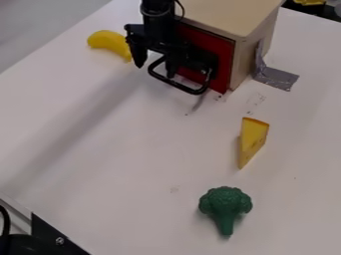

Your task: Closed the drawer

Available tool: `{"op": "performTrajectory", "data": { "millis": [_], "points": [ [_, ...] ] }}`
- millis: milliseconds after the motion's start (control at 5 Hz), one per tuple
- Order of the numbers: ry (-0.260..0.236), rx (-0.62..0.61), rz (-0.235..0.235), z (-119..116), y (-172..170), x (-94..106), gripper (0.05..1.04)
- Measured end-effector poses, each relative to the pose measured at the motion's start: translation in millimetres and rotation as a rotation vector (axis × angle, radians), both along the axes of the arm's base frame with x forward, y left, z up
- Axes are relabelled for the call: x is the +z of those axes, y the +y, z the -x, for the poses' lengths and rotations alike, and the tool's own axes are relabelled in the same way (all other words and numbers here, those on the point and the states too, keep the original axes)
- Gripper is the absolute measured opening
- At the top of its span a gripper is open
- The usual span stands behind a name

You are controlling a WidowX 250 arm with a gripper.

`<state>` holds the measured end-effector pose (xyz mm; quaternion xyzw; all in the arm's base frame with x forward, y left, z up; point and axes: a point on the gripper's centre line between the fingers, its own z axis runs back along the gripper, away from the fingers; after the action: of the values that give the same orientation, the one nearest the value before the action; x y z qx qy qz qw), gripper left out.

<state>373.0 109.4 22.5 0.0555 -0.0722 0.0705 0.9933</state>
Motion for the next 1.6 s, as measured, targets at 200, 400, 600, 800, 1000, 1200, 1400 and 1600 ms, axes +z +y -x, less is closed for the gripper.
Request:
{"op": "performTrajectory", "data": {
  "millis": [200,400,600,800,1000,1200,1400,1600],
  "points": [
    [-0.001,0.011,0.018,0.7,-2.7,0.7,0.998],
    [0.049,-0.004,0.044,13.4,-9.0,-5.7,0.998],
    [0.072,-0.018,0.066,18.2,-14.8,-7.6,0.998],
    [0.097,-0.031,0.075,19.7,-16.9,-4.7,0.998],
    [0.109,-0.035,0.093,16.2,-19.5,3.1,0.999],
    [0.113,-0.044,0.103,11.6,-22.3,11.0,0.998],
    [0.131,-0.052,0.114,12.4,-24.8,14.3,0.999],
    [0.108,-0.068,0.087,15.3,-34.2,36.5,0.999]
  ]
}}
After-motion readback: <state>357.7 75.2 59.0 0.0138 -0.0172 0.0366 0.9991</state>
